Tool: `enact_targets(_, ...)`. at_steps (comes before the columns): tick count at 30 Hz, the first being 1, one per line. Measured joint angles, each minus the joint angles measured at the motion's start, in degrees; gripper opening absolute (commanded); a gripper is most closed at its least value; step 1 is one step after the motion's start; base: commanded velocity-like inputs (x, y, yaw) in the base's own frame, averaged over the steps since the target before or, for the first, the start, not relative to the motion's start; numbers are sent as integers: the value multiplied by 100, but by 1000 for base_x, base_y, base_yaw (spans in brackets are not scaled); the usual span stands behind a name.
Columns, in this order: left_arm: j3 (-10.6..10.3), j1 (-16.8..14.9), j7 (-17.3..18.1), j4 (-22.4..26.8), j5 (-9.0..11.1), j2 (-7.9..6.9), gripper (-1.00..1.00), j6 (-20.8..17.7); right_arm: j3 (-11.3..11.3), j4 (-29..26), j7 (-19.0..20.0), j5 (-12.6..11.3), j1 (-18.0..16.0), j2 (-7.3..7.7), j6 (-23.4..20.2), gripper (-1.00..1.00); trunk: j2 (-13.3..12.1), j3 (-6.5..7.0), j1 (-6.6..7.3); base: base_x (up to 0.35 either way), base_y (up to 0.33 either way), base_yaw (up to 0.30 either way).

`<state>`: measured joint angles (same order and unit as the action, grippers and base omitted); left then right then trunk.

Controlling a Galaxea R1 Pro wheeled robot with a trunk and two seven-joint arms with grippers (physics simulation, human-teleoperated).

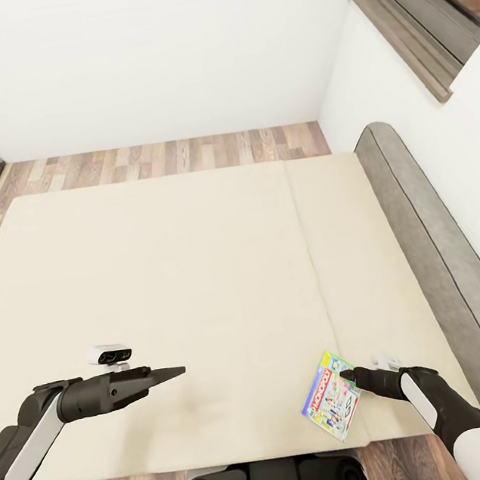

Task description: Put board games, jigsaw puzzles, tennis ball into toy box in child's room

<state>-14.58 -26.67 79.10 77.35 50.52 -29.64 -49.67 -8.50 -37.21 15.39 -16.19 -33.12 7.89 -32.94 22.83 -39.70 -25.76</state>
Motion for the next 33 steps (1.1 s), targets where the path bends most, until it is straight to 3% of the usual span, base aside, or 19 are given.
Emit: enact_targets(33, -3, 0, 0, 0, -10, 0, 100, 4, 0, -7, 15, -10, 0, -15, 13, 100, 0, -298, 0, 0, 0, 0)
